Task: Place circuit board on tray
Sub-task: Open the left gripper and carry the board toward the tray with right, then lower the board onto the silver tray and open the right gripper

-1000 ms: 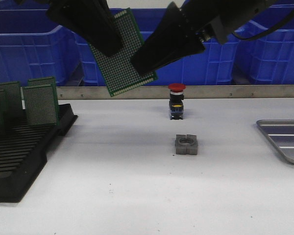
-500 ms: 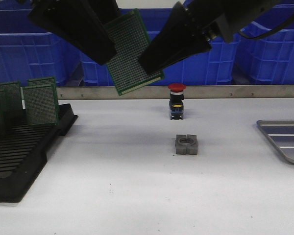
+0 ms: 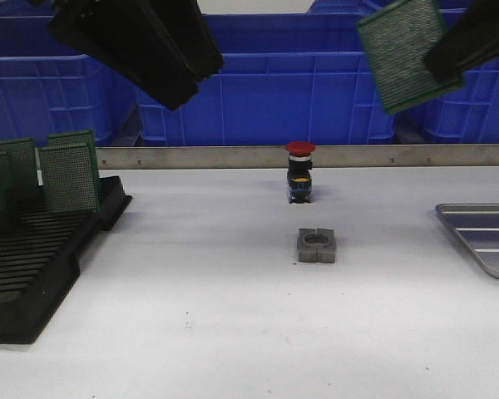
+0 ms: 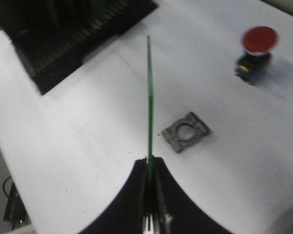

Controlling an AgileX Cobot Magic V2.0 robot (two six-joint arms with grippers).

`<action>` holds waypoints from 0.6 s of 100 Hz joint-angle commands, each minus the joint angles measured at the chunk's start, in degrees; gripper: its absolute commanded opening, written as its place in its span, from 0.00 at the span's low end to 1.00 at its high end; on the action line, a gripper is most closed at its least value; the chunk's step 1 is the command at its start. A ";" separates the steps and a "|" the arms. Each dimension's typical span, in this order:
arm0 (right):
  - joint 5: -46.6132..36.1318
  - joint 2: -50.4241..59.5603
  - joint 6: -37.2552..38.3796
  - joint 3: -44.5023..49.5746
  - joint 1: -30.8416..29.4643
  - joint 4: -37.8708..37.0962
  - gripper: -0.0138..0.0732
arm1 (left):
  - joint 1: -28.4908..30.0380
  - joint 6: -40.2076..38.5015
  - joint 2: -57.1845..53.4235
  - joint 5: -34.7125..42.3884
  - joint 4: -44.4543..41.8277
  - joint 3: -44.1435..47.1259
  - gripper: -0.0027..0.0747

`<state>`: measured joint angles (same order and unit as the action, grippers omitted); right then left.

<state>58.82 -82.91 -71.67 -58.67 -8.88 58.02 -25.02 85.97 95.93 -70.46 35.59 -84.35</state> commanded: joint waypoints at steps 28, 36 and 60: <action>-2.48 -10.42 17.44 -1.74 -14.39 2.70 0.08 | -0.40 -0.27 -2.70 -2.12 3.34 -1.78 0.75; -2.54 -13.97 19.57 -1.77 -15.48 2.70 0.08 | -0.40 -0.27 -2.70 -2.12 3.34 -1.78 0.75; -2.71 -22.05 21.03 -1.81 -15.67 2.70 0.08 | -0.40 -0.27 -2.70 -2.12 3.34 -1.78 0.75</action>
<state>54.36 -105.31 -51.25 -58.79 -24.25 58.02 -25.02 85.97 95.93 -70.46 35.69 -84.35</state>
